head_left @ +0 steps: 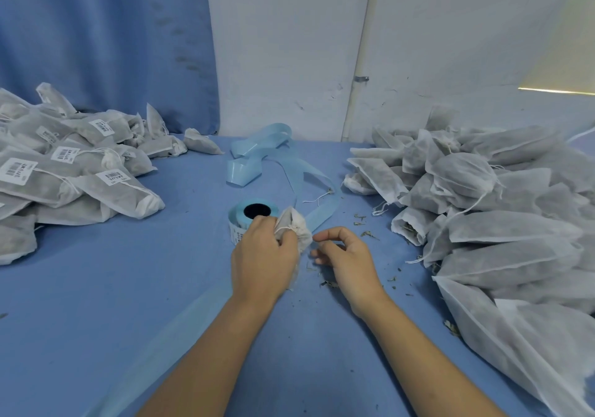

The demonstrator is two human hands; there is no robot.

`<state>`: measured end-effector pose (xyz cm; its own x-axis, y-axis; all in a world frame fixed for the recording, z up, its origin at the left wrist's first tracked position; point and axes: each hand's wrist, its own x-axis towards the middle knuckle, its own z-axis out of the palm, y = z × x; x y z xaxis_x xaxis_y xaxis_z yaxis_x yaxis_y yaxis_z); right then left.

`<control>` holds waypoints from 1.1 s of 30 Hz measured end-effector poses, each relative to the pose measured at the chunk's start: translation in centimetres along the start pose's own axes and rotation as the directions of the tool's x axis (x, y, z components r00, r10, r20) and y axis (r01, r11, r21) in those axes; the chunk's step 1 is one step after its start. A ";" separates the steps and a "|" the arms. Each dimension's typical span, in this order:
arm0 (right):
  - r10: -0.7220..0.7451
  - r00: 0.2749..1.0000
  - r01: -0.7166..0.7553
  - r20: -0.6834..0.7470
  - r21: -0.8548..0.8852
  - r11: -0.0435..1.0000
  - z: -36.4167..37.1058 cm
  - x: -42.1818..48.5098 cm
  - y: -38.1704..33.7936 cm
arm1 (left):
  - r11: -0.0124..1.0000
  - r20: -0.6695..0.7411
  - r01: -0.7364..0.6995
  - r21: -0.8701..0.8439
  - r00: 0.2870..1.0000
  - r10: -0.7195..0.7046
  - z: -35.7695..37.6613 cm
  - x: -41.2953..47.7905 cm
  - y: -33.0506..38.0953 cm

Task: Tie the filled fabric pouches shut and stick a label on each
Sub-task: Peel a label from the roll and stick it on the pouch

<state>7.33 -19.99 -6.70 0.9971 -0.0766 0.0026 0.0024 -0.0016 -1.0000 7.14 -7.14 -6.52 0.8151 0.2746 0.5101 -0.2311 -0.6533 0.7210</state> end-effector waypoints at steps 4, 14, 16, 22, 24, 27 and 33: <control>-0.040 0.999 0.040 -0.014 -0.001 0.999 0.1 0.0 0.0 | 0.979 0.123 -0.025 -0.201 0.991 0.051 -0.2 0.0 0.4; 0.040 0.999 -0.049 0.031 0.436 0.898 -1.1 0.8 -0.7 | 0.744 0.345 0.148 -0.652 0.931 0.117 -0.5 -0.6 2.5; 0.074 0.997 -0.050 -0.029 0.495 0.867 -1.1 0.9 -0.6 | 0.750 0.299 0.133 -0.647 0.950 0.089 -0.5 -0.6 2.4; 0.093 0.979 0.005 -0.183 0.473 0.881 -1.4 1.3 -0.3 | 0.719 0.333 0.253 -0.647 0.943 -0.032 -0.8 0.1 1.2; -0.026 0.954 0.067 -0.299 0.125 0.990 -1.7 1.2 -0.1 | 0.691 0.370 0.315 -0.651 0.926 -0.073 -0.7 0.3 1.2; -0.261 0.910 0.221 -0.322 -0.156 0.963 -1.8 0.7 0.1 | 0.667 0.402 0.363 -0.651 0.910 -0.104 -0.6 0.3 1.0; -0.274 0.961 0.262 -0.030 -0.210 0.942 -1.2 0.2 -0.1 | 0.671 0.442 0.401 -0.623 0.889 -0.121 -0.5 0.4 0.8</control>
<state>7.39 -21.22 -6.58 0.9555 -0.1028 0.2765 0.2473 -0.2314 -0.9409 6.98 -7.21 -5.47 0.9872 0.0111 0.1592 -0.1595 0.1114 0.9809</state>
